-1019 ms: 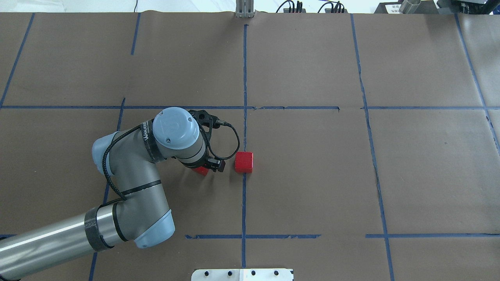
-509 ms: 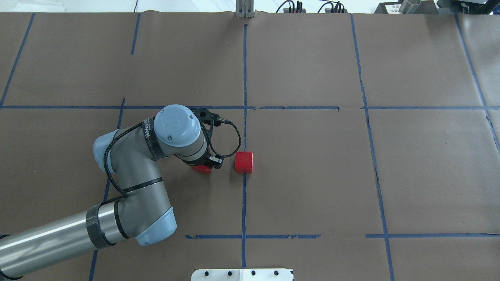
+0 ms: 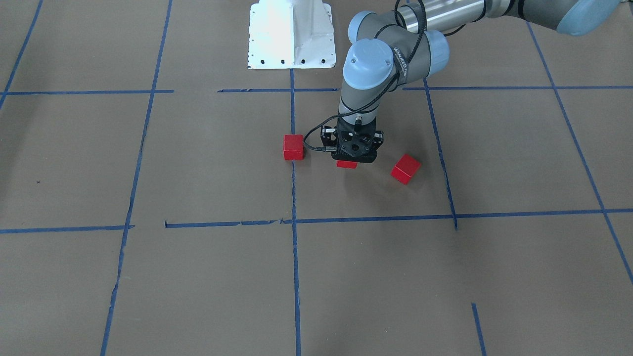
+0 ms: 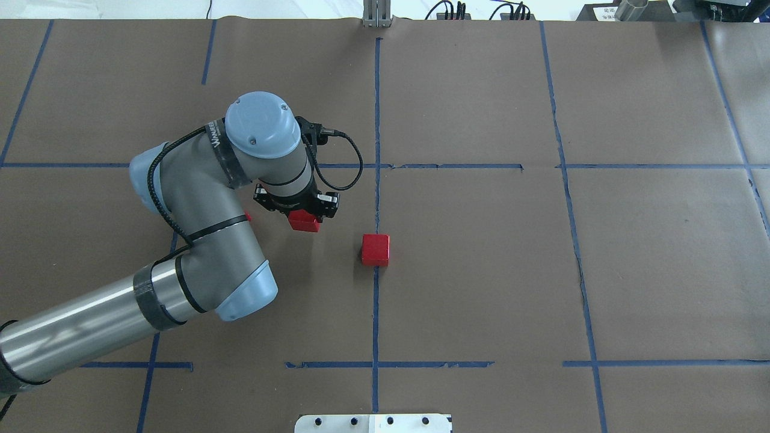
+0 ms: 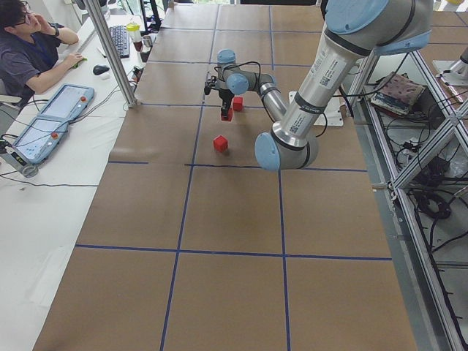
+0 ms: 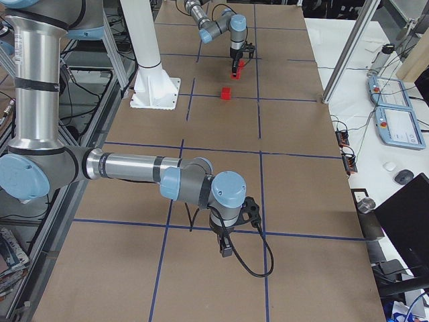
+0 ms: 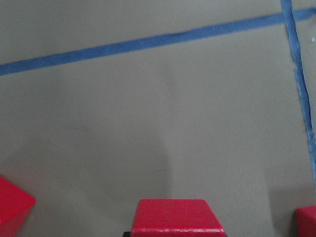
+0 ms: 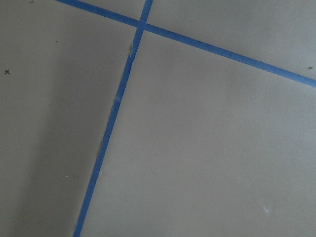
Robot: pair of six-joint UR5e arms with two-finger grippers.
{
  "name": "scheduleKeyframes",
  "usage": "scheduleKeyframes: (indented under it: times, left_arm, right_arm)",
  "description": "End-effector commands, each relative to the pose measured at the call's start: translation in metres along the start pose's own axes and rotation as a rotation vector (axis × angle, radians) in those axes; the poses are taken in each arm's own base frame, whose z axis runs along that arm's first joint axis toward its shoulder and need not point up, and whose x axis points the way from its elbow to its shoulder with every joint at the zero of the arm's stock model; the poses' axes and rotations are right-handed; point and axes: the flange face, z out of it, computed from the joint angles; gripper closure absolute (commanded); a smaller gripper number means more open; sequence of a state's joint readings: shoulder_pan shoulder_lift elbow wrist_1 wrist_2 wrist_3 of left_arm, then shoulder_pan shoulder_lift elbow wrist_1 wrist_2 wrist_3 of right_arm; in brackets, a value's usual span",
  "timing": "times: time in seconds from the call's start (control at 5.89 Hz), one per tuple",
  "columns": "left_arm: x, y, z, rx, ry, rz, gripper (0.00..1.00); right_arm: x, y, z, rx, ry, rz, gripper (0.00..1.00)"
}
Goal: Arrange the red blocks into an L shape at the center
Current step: 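Lift the cube and carry it just farther from the robot than the center cube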
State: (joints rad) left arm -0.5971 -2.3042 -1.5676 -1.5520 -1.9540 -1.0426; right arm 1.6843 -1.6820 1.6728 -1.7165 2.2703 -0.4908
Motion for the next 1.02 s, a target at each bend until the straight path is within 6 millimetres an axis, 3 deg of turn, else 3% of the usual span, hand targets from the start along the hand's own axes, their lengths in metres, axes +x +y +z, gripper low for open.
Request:
scheduleKeyframes:
  times: [0.0,0.17,0.68,0.85]
  left_arm:
    - [0.061,-0.042,0.003,-0.012,-0.02,-0.096,0.79]
    - [0.083,-0.05,0.011,-0.018,-0.016,-0.127,0.79]
    - [0.114,-0.019,0.03,-0.043,0.005,-0.115,0.79]
    - [0.117,-0.017,0.03,-0.044,0.007,-0.114,0.78]
  right_arm:
    - [0.0,0.0,0.0,0.0,0.0,0.0,0.0]
    - [0.0,0.0,0.0,0.0,0.0,0.0,0.0]
    - [0.0,0.0,0.0,-0.001,0.001,0.0,0.0]
    - [0.0,0.0,0.0,-0.001,0.001,0.0,0.0]
